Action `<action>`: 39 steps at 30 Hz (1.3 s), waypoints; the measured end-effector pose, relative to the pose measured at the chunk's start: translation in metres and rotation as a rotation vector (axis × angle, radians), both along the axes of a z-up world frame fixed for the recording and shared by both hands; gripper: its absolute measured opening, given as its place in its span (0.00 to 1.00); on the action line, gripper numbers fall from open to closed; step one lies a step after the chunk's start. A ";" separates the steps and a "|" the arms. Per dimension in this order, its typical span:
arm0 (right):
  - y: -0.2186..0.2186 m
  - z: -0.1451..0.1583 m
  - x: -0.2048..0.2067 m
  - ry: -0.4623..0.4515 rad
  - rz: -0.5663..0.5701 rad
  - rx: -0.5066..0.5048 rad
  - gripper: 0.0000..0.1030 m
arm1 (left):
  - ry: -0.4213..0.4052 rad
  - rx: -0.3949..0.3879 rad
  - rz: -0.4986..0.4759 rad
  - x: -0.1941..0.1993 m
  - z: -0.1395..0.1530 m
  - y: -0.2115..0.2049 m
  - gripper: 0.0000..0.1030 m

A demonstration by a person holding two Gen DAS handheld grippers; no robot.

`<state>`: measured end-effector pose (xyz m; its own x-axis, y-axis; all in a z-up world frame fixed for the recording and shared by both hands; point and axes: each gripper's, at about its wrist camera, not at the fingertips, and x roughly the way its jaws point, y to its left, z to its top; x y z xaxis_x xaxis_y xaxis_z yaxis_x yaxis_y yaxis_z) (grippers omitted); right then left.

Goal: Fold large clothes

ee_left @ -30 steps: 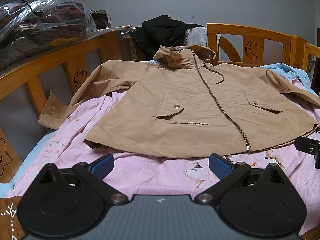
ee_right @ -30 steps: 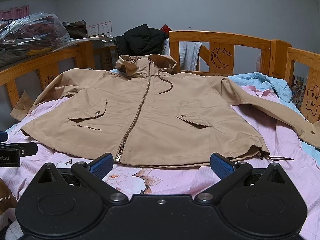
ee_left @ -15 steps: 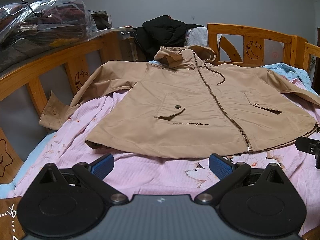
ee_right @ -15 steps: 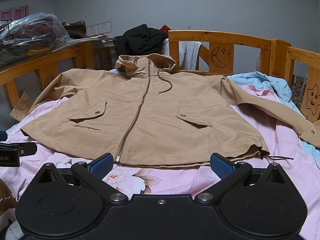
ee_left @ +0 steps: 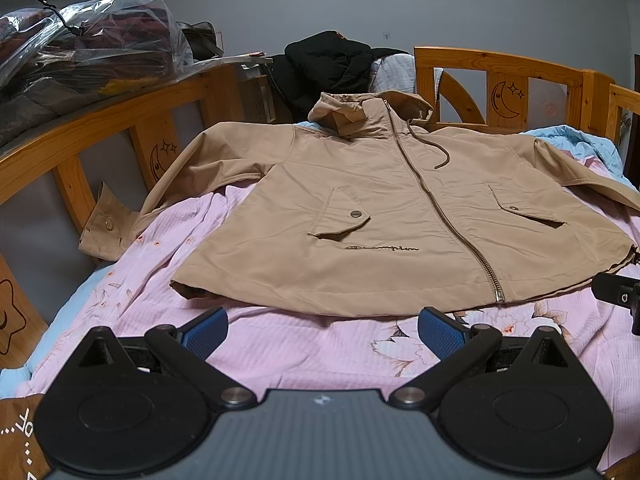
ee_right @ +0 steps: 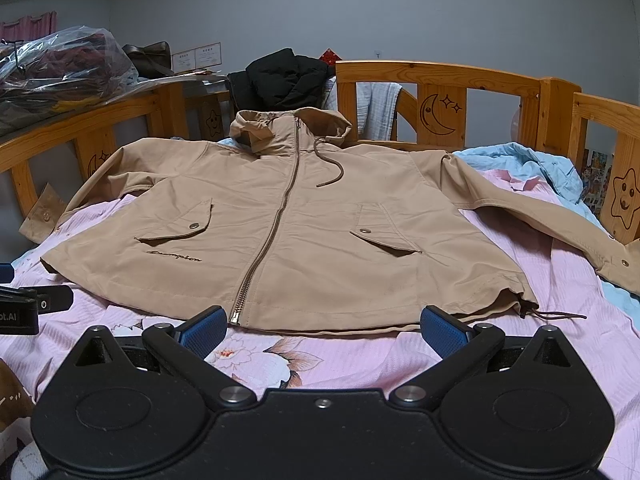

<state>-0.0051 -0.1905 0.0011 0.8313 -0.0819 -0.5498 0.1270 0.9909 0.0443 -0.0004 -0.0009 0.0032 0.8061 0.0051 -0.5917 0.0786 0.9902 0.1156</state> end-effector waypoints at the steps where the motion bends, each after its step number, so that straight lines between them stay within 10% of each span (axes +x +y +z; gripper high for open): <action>1: 0.000 0.000 0.000 0.000 0.000 0.000 1.00 | 0.000 0.000 0.000 0.000 0.001 0.000 1.00; 28: 0.000 0.004 0.000 0.015 -0.020 0.002 1.00 | 0.055 0.000 0.007 0.008 -0.002 0.000 1.00; 39: -0.095 0.037 -0.003 0.012 -0.363 0.273 1.00 | 0.212 0.055 -0.113 0.064 0.013 -0.031 1.00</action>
